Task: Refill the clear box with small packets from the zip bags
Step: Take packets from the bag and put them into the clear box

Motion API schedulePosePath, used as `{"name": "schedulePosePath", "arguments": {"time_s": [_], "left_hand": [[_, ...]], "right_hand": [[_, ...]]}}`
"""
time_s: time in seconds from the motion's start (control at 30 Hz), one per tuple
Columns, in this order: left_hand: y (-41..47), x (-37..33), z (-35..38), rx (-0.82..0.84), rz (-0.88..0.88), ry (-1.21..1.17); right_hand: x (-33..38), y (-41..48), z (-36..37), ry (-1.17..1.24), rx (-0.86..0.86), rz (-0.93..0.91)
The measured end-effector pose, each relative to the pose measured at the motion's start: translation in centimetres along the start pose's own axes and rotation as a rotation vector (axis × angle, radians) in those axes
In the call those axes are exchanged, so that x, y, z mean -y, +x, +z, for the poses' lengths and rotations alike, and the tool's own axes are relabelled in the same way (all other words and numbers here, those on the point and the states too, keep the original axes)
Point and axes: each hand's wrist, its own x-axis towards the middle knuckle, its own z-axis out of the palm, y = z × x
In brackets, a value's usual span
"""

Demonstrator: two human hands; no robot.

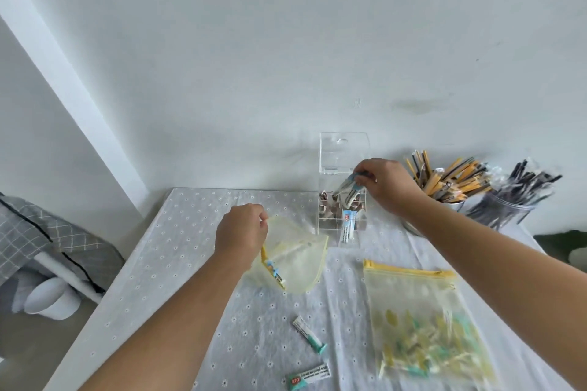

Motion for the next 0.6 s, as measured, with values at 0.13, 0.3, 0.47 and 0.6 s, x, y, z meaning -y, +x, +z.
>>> {"name": "schedulePosePath", "arguments": {"time_s": [0.13, 0.3, 0.47, 0.6], "left_hand": [[-0.5, 0.1, 0.1, -0.015, 0.004, -0.007], [-1.1, 0.7, 0.2, -0.012, -0.004, -0.035], [-1.3, 0.6, 0.2, -0.02, -0.005, -0.051], [-1.4, 0.6, 0.3, -0.024, -0.006, -0.058]], "right_hand": [[-3.1, 2.0, 1.7, -0.163, 0.081, 0.062], [-5.0, 3.1, 3.6, -0.303, 0.246, 0.081], [-5.4, 3.4, 5.8, -0.381, 0.444, 0.042], [-5.4, 3.4, 6.9, -0.489, 0.443, -0.02]]}}
